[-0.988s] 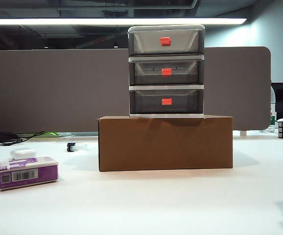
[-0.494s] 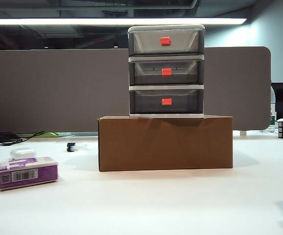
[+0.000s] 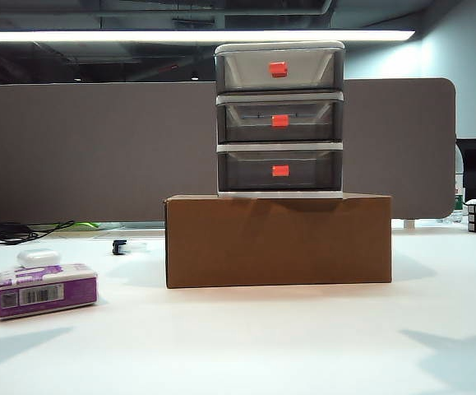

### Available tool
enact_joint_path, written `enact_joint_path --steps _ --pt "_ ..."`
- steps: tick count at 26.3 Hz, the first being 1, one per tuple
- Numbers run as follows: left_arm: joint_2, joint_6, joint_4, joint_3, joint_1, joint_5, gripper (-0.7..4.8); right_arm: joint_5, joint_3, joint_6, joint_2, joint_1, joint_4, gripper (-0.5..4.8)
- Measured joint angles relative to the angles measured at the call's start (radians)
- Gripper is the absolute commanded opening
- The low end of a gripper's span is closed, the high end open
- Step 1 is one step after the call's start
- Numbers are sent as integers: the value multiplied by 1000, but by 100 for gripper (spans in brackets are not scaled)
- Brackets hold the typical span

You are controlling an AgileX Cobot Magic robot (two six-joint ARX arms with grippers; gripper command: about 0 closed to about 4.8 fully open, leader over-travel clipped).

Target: Open the third layer of the drawer on the table, pick up a pack of napkins on the table and put it in, and finally close the drawer.

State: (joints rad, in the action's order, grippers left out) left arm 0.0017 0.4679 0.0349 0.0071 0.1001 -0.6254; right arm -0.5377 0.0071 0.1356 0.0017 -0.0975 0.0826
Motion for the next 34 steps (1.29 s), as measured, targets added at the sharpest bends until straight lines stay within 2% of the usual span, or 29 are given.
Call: enact_joint_path --steps 1,5,8,10,14,18,20,22,25,28,31,34 --pt "0 10 4 0 0 2 91 -9 0 4 0 0 -10 -6" --pt "0 88 74 0 8 0 89 -17 0 78 0 0 -94 -6" --pt "0 127 85 0 62 21 84 -16 0 194 0 0 -179 -6" --pt "0 132 76 0 130 66 84 -16 0 245 0 0 -213 -6" --pt "14 54 74 0 439 346 85 -42 0 277 0 0 -227 -6" --pt "88 -18 84 0 677 618 85 -42 2 279 0 0 -227 -6" --pt "161 -65 127 0 805 754 85 -42 13 279 0 1 -221 -6" --pt "233 -110 198 -1 884 859 86 -41 33 276 1 1 -225 -6" --pt "402 -183 391 3 958 977 89 -39 71 256 21 1 -230 -6" --pt "575 -199 551 3 956 996 91 -28 101 240 66 1 -230 -6" --pt "750 -205 656 26 956 996 151 -24 135 216 142 1 -227 -6" --pt "955 -242 755 105 955 997 158 -22 173 183 237 1 -228 -6"
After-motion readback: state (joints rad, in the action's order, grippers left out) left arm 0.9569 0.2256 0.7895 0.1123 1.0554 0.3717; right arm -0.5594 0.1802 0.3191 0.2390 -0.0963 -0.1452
